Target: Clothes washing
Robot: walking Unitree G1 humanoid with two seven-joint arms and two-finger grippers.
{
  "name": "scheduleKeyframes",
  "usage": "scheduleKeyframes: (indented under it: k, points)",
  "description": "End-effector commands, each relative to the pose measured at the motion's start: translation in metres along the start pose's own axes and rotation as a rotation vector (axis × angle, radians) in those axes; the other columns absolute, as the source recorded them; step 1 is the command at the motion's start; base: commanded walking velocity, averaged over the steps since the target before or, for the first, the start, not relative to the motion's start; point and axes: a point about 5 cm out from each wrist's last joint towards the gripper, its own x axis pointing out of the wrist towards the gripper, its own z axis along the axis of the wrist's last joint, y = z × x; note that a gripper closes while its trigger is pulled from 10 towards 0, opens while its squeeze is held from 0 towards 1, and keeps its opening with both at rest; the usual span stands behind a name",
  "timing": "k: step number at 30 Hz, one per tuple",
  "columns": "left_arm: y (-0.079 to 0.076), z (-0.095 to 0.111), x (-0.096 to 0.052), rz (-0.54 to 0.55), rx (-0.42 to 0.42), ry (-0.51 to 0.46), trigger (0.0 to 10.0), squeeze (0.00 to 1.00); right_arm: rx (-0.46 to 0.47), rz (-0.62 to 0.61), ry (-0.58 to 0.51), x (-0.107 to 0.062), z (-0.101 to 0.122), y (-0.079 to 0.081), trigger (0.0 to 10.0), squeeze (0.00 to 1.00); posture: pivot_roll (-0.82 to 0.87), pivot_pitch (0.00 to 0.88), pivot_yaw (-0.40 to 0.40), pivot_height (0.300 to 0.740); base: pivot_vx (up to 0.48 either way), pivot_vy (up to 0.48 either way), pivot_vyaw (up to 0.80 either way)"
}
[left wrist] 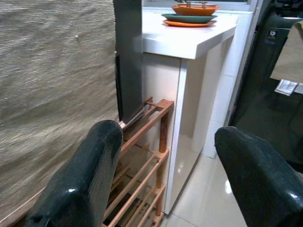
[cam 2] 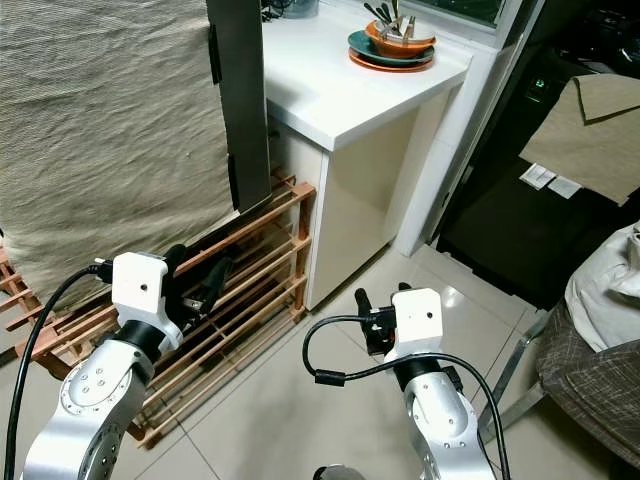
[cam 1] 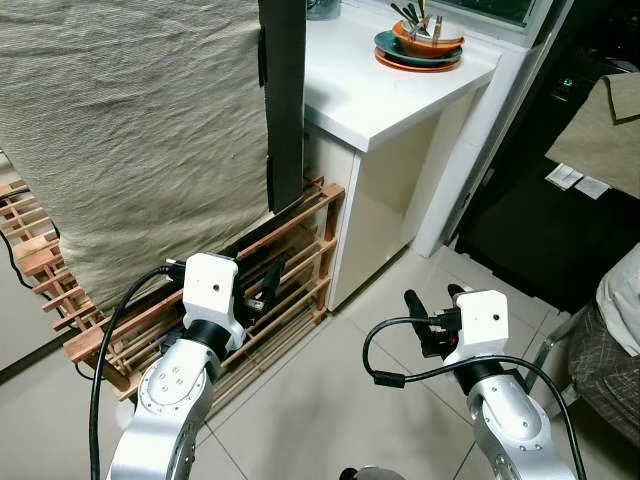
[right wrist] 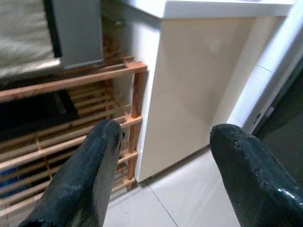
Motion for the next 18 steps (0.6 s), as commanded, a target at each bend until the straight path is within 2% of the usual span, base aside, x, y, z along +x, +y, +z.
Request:
scheduleKeyframes:
  k: [1, 5, 8, 13, 14, 18]
  points:
    - [0.001, -0.001, -0.001, 0.009, 0.014, 0.001, 10.0, 0.00, -0.016, 0.015, -0.002, 0.002, 0.001, 0.000, 10.0, 0.00, -0.05, 0.000, -0.023, 0.740, 0.000, 0.000, 0.00]
    - [0.002, -0.002, -0.002, 0.021, -0.002, 0.009, 10.0, 0.00, -0.045, 0.021, -0.010, 0.005, 0.003, 0.000, 10.0, 0.00, -0.05, 0.000, -0.029, 0.740, 0.000, 0.000, 0.80]
    - [0.000, -0.003, -0.001, 0.024, -0.029, 0.012, 10.0, 0.00, -0.020, -0.041, -0.017, 0.009, 0.005, -0.007, 10.0, 0.00, -0.05, 0.000, -0.033, 0.740, 0.000, 0.000, 0.00]
    - [0.000, -0.002, 0.000, 0.027, -0.022, 0.007, 10.0, 0.00, 0.001, -0.058, -0.025, 0.009, 0.007, -0.009, 10.0, 0.00, -0.05, 0.000, -0.036, 0.740, 0.000, 0.000, 0.00]
    - [0.000, -0.002, 0.000, 0.032, -0.011, 0.007, 10.0, 0.00, 0.048, -0.096, -0.044, 0.008, 0.010, -0.015, 10.0, 0.00, -0.05, 0.000, -0.039, 0.740, 0.000, 0.000, 0.00]
    - [0.000, -0.003, -0.002, 0.037, -0.009, 0.012, 10.0, 0.00, 0.055, -0.117, -0.052, 0.007, 0.011, -0.019, 10.0, 0.00, -0.05, 0.000, -0.039, 0.740, 0.000, 0.000, 0.00]
